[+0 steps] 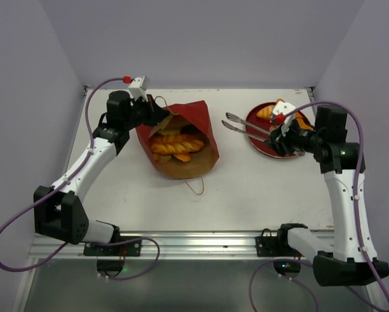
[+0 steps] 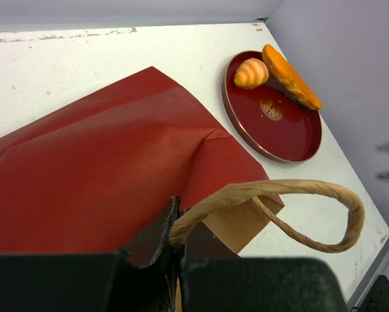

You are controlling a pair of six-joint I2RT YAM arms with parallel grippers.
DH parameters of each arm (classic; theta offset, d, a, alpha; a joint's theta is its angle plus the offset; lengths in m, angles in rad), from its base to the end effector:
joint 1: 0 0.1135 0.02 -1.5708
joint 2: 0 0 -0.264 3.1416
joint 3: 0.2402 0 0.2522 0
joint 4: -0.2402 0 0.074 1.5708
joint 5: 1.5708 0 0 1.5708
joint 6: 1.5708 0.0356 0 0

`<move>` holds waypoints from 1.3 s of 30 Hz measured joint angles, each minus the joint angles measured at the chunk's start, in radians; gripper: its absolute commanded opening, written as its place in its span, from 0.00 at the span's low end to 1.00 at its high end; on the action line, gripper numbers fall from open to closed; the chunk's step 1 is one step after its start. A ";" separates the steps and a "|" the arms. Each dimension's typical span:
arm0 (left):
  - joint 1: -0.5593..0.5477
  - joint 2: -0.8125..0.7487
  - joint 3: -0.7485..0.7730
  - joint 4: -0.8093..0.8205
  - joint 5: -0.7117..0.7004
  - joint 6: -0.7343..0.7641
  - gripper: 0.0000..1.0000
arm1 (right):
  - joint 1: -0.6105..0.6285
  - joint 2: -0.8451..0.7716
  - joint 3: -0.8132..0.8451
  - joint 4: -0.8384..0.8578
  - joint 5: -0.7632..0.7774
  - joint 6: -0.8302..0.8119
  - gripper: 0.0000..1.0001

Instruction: Take the fake bread out of the paper bag

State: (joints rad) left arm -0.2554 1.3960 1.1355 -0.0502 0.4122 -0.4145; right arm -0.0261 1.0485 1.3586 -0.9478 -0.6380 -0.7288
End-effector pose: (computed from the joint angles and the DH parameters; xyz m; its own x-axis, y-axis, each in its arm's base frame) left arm 0.3135 -0.0966 0.3358 -0.5126 -0.2475 -0.8222 0.4306 0.7543 -0.4956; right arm 0.1862 0.0163 0.4131 -0.1393 -0.5315 -0.8355 -0.7376 0.6187 -0.2706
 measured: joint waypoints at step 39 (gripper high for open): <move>0.000 0.014 0.013 -0.005 0.026 -0.021 0.00 | 1.014 0.481 -0.056 0.359 0.943 0.052 0.44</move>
State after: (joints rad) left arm -0.2554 1.4097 1.1481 -0.0551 0.4377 -0.4351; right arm 0.9878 1.5295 1.3022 -0.5888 0.3050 -0.6769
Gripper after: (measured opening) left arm 0.016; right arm 0.438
